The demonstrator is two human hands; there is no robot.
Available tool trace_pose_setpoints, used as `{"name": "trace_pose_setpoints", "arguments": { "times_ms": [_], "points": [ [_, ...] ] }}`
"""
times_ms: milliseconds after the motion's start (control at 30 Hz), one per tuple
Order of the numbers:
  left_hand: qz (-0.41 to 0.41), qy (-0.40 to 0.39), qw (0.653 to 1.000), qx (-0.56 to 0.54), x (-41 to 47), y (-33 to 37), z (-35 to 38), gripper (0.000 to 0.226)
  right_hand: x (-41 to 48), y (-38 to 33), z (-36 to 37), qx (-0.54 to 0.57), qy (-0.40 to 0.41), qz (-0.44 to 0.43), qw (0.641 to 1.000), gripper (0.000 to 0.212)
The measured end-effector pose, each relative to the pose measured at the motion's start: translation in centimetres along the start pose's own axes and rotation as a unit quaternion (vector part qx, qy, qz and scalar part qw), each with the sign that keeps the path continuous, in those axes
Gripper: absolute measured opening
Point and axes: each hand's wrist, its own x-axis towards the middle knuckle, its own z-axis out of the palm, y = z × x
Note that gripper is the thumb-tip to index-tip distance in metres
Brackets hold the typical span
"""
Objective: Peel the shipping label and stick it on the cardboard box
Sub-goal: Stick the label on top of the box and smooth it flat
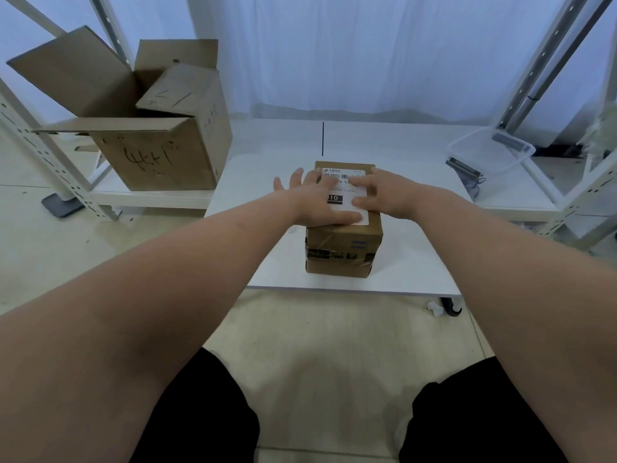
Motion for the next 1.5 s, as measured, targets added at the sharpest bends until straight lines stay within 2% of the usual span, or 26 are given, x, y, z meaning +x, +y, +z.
{"name": "trace_pose_setpoints", "arguments": {
  "times_ms": [100, 167, 267, 433, 567, 700, 800, 900, 1067, 1167, 1500],
  "points": [
    [-0.017, -0.001, 1.0, -0.005, 0.2, -1.4, -0.6, 0.085, -1.3, 0.4, -0.9, 0.003, -0.094, 0.002, 0.996, 0.08],
    [-0.025, 0.004, 1.0, -0.006, 0.5, -1.9, -0.7, 0.081, -2.0, 0.5, -1.1, 0.008, -0.111, 0.002, 0.994, 0.085],
    [-0.018, 0.011, 1.0, 0.013, 0.6, -1.5, -0.6, 0.084, -2.4, 0.6, -0.9, 0.033, -0.085, -0.003, 0.996, 0.08],
    [0.015, -0.007, 0.999, 0.037, -0.1, 0.4, -0.2, 0.102, -2.2, 0.8, -0.7, 0.086, -0.053, 0.004, 0.995, 0.055],
    [0.009, -0.031, 0.999, 0.003, -0.4, -0.9, -0.7, 0.099, -2.4, 0.6, -0.9, 0.11, -0.067, 0.015, 0.992, 0.061],
    [0.006, -0.105, 0.992, -0.074, -1.0, -2.7, -2.1, 0.091, -2.5, 0.6, -1.2, 0.133, -0.109, 0.03, 0.985, 0.076],
    [-0.004, -0.197, 0.962, -0.19, -0.7, -3.3, -2.4, 0.095, -2.5, 0.6, -1.3, 0.135, -0.107, 0.038, 0.984, 0.078],
    [-0.013, -0.235, 0.941, -0.242, -0.8, -3.4, -2.5, 0.095, -2.8, 0.5, -1.3, 0.178, -0.12, 0.067, 0.974, 0.078],
    [-0.008, -0.193, 0.939, -0.284, -1.0, -2.9, -2.0, 0.079, -2.9, -0.2, -1.1, 0.198, -0.104, 0.088, 0.971, 0.07],
    [0.013, -0.154, 0.945, -0.288, -0.9, -1.9, -1.2, 0.08, -2.8, -0.7, -0.7, 0.151, -0.086, 0.072, 0.982, 0.08],
    [0.027, -0.199, 0.893, -0.403, -1.0, -4.2, -2.1, 0.086, -3.0, 0.2, -1.2, 0.195, -0.117, 0.082, 0.97, 0.083]
  ]
}}
